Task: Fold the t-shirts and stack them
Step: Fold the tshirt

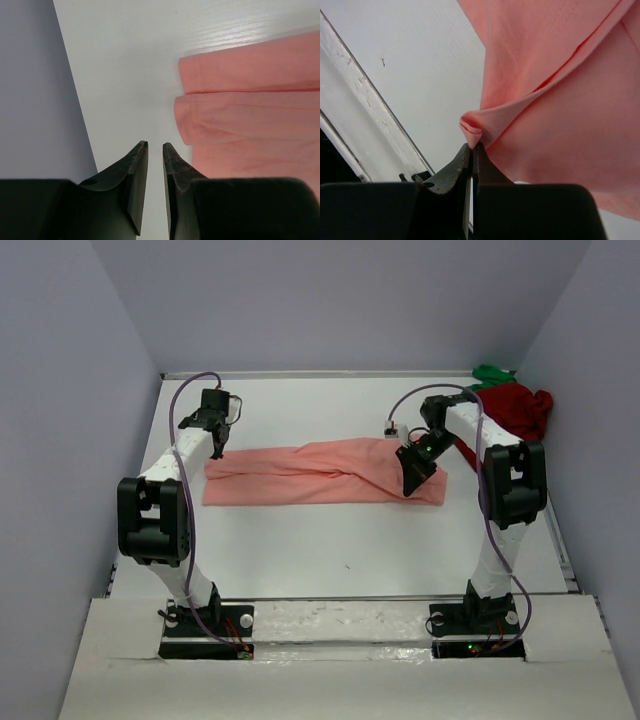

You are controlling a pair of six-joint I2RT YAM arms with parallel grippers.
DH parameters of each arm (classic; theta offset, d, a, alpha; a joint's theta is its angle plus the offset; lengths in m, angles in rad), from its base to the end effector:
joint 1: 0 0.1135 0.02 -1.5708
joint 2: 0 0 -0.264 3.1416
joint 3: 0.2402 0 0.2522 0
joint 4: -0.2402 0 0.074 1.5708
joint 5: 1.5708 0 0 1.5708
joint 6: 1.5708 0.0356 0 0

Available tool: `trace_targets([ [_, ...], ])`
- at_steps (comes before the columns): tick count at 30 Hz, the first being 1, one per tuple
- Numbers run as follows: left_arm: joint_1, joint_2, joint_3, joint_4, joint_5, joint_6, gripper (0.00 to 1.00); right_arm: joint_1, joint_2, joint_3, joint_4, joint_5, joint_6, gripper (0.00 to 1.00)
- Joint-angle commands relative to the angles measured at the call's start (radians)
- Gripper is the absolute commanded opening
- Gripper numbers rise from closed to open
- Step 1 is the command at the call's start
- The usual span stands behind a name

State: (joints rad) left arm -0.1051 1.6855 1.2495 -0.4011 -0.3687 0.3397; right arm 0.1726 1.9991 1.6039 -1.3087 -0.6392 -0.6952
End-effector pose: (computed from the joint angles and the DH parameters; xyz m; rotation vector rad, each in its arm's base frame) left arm 0.3687 -0.0260 0.2471 0.3617 2.3787 0.5523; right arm 0.3561 0.0836 0.2131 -1.1766 2.6936 0.9901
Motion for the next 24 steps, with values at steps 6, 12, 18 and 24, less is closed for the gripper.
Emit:
trace_targets([
  [6, -0.021, -0.033, -0.019, -0.002, -0.018, 0.018, 0.31, 0.016, 0.055, -0.024, 0.054, -0.034, 0.005, 0.32],
  [12, -0.034, -0.032, -0.027, -0.001, -0.022, 0.021, 0.31, 0.016, 0.037, 0.013, 0.005, -0.036, -0.01, 0.71],
  [18, -0.048, -0.03, -0.027, -0.002, -0.021, 0.024, 0.31, 0.016, -0.005, 0.099, 0.034, -0.034, 0.019, 0.72],
  [24, -0.051, -0.03, -0.025, -0.004, -0.026, 0.025, 0.31, 0.025, 0.075, 0.206, 0.075, -0.053, 0.052, 0.7],
])
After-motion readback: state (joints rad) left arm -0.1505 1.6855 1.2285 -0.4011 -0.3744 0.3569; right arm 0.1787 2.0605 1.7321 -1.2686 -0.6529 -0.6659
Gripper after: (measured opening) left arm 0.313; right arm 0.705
